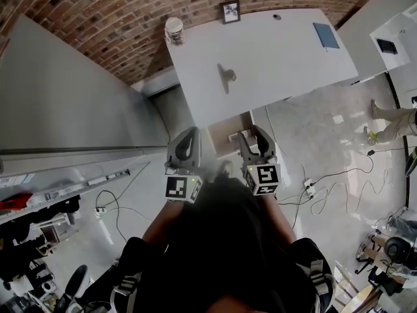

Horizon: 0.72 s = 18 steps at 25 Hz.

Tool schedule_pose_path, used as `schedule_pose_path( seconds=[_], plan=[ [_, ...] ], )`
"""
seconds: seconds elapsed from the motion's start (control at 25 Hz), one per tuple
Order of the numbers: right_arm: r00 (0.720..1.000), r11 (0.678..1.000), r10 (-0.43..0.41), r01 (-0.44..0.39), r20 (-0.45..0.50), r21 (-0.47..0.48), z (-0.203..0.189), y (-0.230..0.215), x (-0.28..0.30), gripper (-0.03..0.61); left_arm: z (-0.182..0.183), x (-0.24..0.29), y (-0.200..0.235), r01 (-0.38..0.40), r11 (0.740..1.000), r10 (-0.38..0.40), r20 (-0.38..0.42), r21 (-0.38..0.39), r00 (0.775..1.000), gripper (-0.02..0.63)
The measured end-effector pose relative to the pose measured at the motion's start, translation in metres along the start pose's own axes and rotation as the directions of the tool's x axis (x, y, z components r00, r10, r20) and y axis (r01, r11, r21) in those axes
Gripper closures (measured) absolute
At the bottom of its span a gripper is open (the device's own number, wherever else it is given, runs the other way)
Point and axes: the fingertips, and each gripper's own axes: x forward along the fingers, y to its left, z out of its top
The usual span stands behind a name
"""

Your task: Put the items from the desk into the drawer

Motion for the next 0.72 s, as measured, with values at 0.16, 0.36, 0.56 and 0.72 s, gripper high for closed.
schedule_pose_path(
  seconds=[0.16,0.36,0.56,0.72],
  plan=[
    [0.998,0.998,0.055,-0.055,-0.008,-0.005,-0.001,-0.005,0.004,0.4,-0.005,-0.001,-0.009,-0.038,0.999,0.038,-0.007,-0.003,0.999,0.614],
    [0.997,0.997,0.083,-0.083,0.004,0.005,0.005,-0.018,0.014,0.4,-0.003,0.002,-0.019,-0.058,0.998,0.058,-0.011,0.01,0.998,0.614],
    [0.996,0.996,0.086,-0.085,-0.027,0.004,-0.005,-0.027,0.038,0.402,-0.009,0.012,-0.016,-0.056,0.998,0.057,-0.017,0.004,0.998,0.614],
    [0.996,0.997,0.077,-0.077,-0.047,-0.001,-0.01,-0.033,0.061,0.402,-0.016,0.03,-0.011,-0.033,0.999,0.033,-0.025,-0.009,0.999,0.614]
  ],
)
